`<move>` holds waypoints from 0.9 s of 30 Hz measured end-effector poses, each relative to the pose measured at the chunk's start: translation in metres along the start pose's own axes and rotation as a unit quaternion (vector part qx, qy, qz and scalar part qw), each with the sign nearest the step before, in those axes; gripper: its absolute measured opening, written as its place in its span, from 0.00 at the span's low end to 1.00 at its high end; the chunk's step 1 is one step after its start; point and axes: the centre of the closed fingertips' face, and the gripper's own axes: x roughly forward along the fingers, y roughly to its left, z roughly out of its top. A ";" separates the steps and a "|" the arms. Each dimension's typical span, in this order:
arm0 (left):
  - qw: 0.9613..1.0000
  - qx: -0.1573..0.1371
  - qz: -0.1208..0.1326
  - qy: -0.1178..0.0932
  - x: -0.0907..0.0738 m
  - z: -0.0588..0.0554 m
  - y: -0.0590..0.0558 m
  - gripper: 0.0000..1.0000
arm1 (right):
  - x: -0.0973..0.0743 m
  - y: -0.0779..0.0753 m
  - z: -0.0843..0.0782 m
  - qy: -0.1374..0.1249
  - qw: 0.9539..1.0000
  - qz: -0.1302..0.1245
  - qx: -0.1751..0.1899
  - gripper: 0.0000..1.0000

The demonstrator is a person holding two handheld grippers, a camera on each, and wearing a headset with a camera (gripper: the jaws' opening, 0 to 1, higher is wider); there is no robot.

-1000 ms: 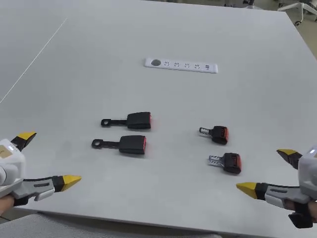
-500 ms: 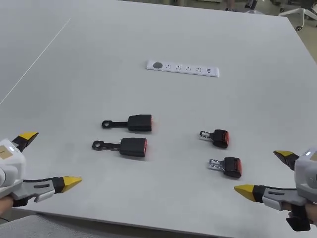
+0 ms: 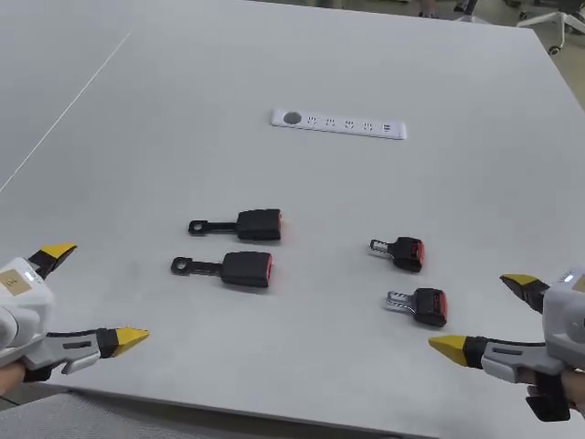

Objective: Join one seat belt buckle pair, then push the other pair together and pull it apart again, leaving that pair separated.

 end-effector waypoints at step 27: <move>0.997 0.060 -0.042 0.038 0.002 -0.004 -0.003 0.81 | -0.006 0.015 0.015 -0.006 0.997 0.029 -0.075 0.74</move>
